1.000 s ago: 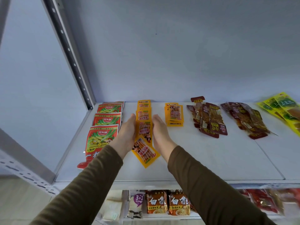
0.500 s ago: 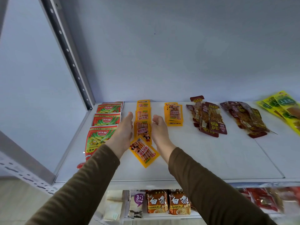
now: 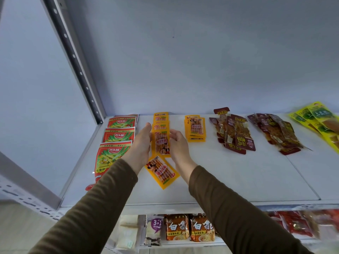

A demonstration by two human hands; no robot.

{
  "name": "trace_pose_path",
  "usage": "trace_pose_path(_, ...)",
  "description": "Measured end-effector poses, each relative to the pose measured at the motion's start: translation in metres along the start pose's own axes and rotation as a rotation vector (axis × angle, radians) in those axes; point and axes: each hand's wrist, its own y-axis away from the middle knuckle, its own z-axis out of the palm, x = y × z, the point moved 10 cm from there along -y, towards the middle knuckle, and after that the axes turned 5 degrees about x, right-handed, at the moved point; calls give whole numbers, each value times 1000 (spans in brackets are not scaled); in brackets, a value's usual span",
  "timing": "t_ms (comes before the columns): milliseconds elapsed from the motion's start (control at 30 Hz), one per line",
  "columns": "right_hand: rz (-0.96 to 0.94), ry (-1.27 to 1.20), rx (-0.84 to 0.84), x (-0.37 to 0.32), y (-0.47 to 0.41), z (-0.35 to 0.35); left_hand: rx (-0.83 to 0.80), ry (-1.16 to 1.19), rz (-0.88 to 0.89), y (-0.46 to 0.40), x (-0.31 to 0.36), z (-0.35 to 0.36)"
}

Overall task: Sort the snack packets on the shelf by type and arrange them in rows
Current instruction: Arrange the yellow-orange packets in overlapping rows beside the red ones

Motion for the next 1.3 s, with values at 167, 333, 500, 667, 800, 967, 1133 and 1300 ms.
trace_pose_path(167,3,17,-15,4,-3,-3,-32,0,-12,-1,2,-1)
trace_pose_path(333,6,-9,-57,6,-2,3,-38,9,-40,0,-1,-1)
trace_pose_path(500,21,8,-71,8,1,4,-38,-17,-21,6,2,-1)
trace_pose_path(667,-87,151,-40,-7,4,-14,-70,-19,18,15,6,-12)
trace_pose_path(800,-292,591,-75,-15,23,-19,-105,-92,43,22,-2,-17)
trace_pose_path(967,-333,805,-202,-1,53,-4,-142,-89,38,33,-23,-18)
trace_pose_path(1133,-310,829,-293,2,59,3,-75,-78,61,34,-29,-27)
trace_pose_path(1300,-135,527,-349,10,50,-5,-93,-146,114,36,-26,-31)
